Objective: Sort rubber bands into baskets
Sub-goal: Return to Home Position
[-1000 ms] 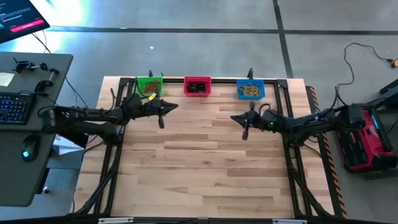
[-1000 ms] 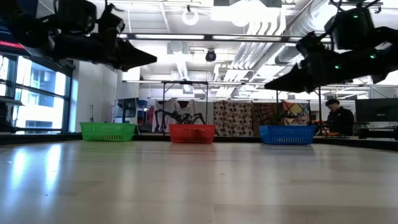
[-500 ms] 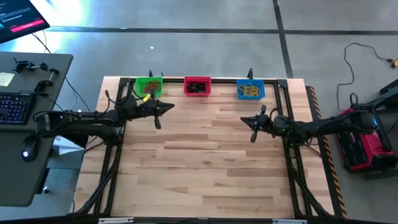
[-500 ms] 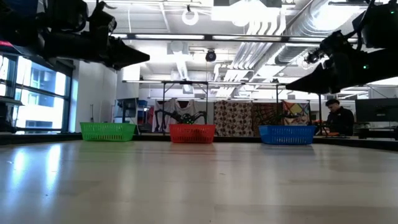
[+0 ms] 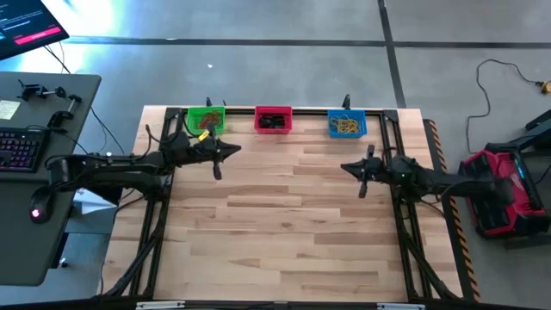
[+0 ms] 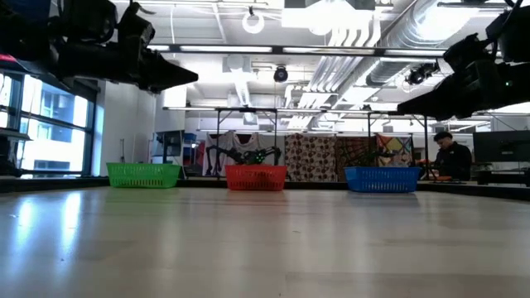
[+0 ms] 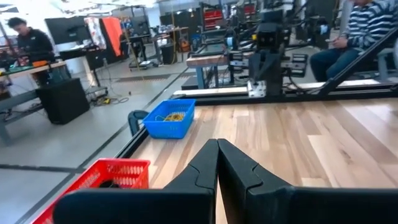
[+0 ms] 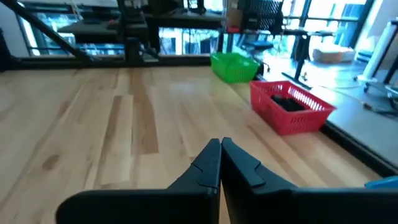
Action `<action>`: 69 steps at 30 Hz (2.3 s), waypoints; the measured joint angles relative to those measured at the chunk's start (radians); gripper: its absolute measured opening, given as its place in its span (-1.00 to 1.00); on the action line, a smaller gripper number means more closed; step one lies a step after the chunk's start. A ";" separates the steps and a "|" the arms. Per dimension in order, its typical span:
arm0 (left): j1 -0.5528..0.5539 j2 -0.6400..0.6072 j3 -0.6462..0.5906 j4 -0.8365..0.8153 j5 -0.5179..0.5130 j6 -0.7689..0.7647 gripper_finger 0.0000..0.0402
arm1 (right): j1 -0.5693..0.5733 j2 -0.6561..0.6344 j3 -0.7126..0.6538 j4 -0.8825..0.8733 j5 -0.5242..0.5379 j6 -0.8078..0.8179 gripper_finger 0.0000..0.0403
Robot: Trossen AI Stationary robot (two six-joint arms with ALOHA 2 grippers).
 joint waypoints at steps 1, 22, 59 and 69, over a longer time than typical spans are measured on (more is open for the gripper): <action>0.000 -0.005 0.000 -0.001 0.010 0.000 -1.00 | -0.011 -0.035 0.000 -0.026 -0.017 -0.005 -1.00; 0.001 -0.551 -0.225 -0.091 0.012 -0.107 -1.00 | -0.096 -0.258 0.000 -0.103 -0.091 -0.073 -1.00; 0.012 -0.939 -0.224 -0.575 0.018 -0.226 -1.00 | -0.127 -0.197 0.000 -0.104 -0.089 0.190 -1.00; 0.012 -0.939 -0.224 -0.574 0.017 -0.227 -1.00 | -0.127 -0.197 0.000 -0.104 -0.089 0.191 -1.00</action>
